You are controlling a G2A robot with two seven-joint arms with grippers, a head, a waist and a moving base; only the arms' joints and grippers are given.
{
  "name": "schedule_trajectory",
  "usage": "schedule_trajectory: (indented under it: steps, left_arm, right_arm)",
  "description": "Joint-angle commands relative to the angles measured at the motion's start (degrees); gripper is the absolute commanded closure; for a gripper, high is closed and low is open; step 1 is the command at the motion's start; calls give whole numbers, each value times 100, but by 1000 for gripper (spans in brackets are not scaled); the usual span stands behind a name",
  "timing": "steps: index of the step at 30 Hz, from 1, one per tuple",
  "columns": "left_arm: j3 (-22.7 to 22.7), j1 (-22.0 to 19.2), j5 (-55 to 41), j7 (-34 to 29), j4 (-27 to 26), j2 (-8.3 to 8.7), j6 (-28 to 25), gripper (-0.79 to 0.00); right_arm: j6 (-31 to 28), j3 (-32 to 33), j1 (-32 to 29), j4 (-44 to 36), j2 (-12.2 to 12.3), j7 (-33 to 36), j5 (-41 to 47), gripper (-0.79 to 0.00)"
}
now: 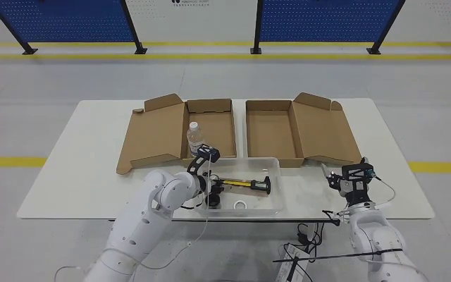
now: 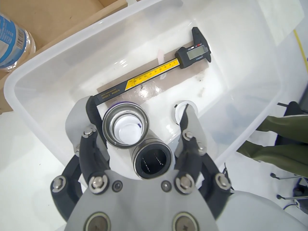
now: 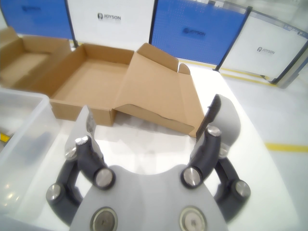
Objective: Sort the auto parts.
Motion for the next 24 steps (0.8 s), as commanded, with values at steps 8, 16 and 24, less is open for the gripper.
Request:
schedule_trajectory:
  steps: [8,16,24]
  left_arm:
    - [123,-102,101,-62,132,5,67,-413]
    - [166,-164,74,-154,200,16,78,-413]
    - [188,-207,33,-187,242,31,69,-92]
  right_arm:
    - [0,0,0,0,0,0,0,-785]
    - [0,0,0,0,0,0,0,-785]
    - [0,0,0,0,0,0,0,-785]
